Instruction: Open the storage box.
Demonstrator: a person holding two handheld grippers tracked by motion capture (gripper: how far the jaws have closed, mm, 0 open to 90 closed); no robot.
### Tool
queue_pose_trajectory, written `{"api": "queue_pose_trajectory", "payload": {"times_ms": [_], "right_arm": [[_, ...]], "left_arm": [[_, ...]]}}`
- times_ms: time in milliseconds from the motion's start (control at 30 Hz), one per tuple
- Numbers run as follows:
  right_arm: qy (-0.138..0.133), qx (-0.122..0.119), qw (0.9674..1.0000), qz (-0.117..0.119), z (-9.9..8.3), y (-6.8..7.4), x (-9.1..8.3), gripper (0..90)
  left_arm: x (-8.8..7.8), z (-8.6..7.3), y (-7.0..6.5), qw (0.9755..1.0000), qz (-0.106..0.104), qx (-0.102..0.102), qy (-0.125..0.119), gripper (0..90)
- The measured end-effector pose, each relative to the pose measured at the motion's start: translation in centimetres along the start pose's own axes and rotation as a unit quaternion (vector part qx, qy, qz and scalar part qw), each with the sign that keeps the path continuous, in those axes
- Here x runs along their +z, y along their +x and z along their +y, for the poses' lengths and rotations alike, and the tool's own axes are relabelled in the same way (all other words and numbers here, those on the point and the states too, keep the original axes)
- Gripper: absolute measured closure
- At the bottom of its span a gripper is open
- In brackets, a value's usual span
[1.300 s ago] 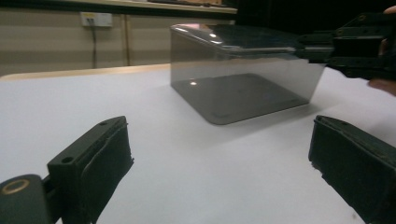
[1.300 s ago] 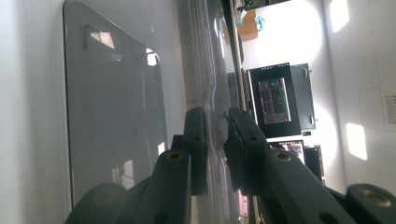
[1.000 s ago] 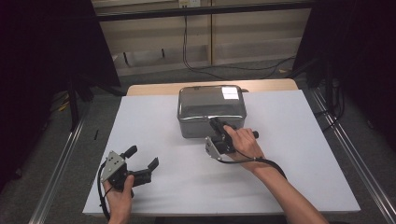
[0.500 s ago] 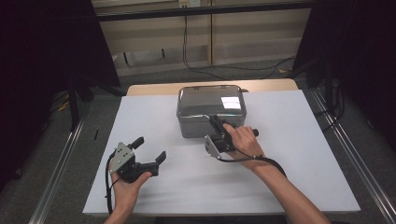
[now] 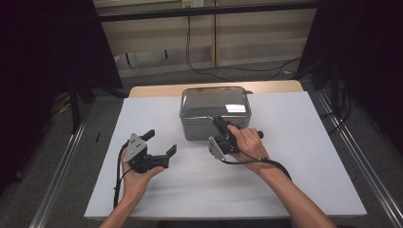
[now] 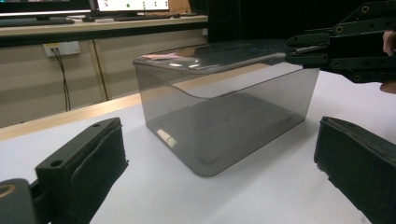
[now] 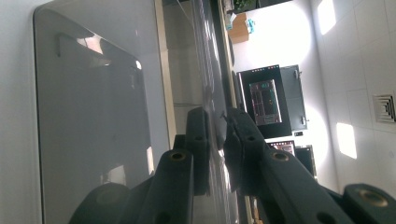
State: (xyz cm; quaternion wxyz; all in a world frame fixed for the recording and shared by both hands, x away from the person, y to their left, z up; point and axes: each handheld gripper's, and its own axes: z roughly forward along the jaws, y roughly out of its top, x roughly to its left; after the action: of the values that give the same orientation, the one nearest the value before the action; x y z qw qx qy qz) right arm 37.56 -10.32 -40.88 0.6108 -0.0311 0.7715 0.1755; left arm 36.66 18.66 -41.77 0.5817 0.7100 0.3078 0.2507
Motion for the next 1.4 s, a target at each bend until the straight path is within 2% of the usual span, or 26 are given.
{"api": "queue_pose_trajectory", "payload": {"times_ms": [167,200,367,467,600,700,867,900,1000,1100,1167,1400], "right_arm": [[-0.003,-0.001,1.0000,-0.002,-0.1,-0.2,0.0,80.8],[-0.003,0.000,1.0000,-0.004,0.0,-0.3,0.0,80.9],[-0.003,0.002,1.0000,-0.005,0.1,-0.4,0.1,80.8],[-0.003,0.004,1.0000,-0.006,0.0,-0.4,0.1,80.7],[-0.004,0.007,0.9999,-0.008,0.1,-0.7,0.1,80.9],[-0.002,0.005,0.9999,-0.010,0.2,-0.9,0.1,81.1],[-0.003,0.004,0.9999,-0.013,0.2,-1.1,0.1,81.2],[-0.003,0.005,0.9999,-0.014,0.2,-1.2,0.1,81.2],[-0.005,0.009,0.9998,-0.014,0.2,-1.2,0.2,81.1],[-0.004,0.008,0.9999,-0.013,0.2,-1.2,0.2,81.0],[-0.002,0.007,0.9999,-0.013,0.3,-1.2,0.2,80.9],[-0.003,0.008,0.9999,-0.015,0.3,-1.5,0.2,81.0]], "left_arm": [[1.0,0.2,0.7,0.9999,0.011,0.003,0.005,2.8],[1.2,0.2,0.8,0.9999,0.011,-0.001,0.003,3.2],[2.5,0.4,1.2,0.9999,0.005,0.005,0.012,2.7],[3.2,0.7,1.4,1.0000,0.005,0.001,0.007,2.8],[4.1,1.2,1.5,0.9999,0.004,0.008,0.006,3.3],[4.9,1.4,1.5,1.0000,0.005,0.002,0.000,4.5],[6.0,1.8,2.0,0.9998,0.015,0.013,0.003,4.5],[6.3,1.8,2.0,0.9998,0.017,0.005,-0.003,4.6],[6.7,2.0,2.2,0.9998,0.020,0.005,0.000,5.0],[7.4,2.3,2.1,0.9995,0.023,0.020,0.000,5.6],[7.7,2.5,2.0,0.9995,0.023,0.019,-0.001,7.1],[8.7,2.8,2.0,0.9991,0.021,0.037,0.007,8.5]]}}
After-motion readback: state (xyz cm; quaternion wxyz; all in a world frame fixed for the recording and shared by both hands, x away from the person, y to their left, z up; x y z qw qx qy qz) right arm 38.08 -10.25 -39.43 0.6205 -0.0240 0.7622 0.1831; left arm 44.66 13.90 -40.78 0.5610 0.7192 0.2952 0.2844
